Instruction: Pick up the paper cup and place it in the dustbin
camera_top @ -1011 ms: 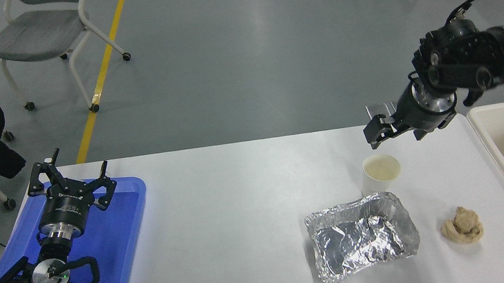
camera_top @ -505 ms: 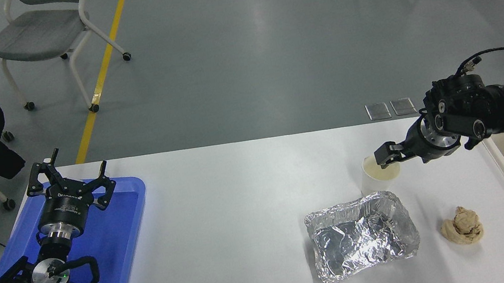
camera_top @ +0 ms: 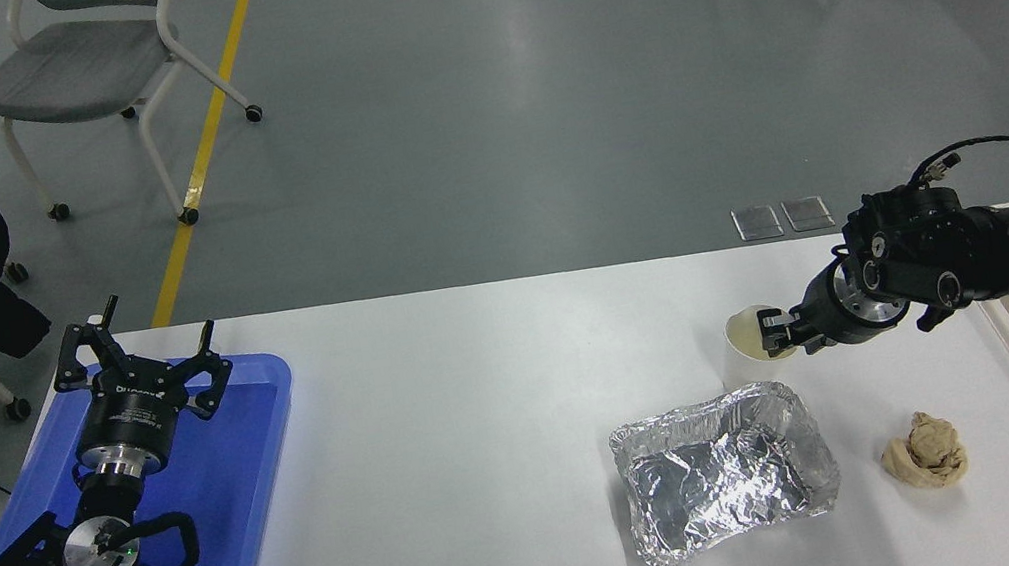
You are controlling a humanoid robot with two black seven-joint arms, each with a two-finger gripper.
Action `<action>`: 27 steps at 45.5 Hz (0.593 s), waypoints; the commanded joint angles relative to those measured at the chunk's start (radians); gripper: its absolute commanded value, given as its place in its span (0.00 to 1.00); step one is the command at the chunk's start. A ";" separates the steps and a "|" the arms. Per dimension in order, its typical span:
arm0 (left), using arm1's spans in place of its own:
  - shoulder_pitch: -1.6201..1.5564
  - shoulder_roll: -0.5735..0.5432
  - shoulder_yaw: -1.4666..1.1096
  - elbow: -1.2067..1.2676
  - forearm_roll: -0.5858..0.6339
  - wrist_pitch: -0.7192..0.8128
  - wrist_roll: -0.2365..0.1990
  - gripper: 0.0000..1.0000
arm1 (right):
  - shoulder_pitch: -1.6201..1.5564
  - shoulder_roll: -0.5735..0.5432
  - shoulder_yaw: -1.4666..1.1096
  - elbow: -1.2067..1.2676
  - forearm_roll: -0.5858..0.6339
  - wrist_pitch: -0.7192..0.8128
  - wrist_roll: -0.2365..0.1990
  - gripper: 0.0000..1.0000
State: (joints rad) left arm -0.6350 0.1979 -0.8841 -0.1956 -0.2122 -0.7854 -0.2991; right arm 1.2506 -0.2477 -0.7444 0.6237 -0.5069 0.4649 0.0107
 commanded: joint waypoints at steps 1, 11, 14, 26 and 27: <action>0.000 0.000 0.001 0.001 0.001 0.000 0.000 1.00 | 0.019 0.001 0.003 0.010 -0.001 0.004 0.000 0.00; 0.000 0.000 0.001 -0.002 0.001 0.000 0.000 1.00 | 0.111 -0.008 -0.015 0.063 0.002 0.029 0.000 0.00; 0.000 0.000 0.001 0.001 -0.001 0.000 0.000 1.00 | 0.165 -0.016 -0.027 0.096 0.013 0.050 0.000 0.00; 0.001 0.000 -0.001 0.001 0.001 0.000 0.002 1.00 | 0.548 -0.077 -0.228 0.330 0.091 0.156 -0.001 0.00; 0.000 0.000 -0.001 0.001 0.001 0.000 0.002 1.00 | 0.582 -0.079 -0.251 0.355 0.100 0.156 0.000 0.00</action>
State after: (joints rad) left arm -0.6353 0.1980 -0.8836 -0.1957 -0.2121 -0.7854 -0.2990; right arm 1.5285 -0.2853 -0.8273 0.7832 -0.4775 0.5545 0.0107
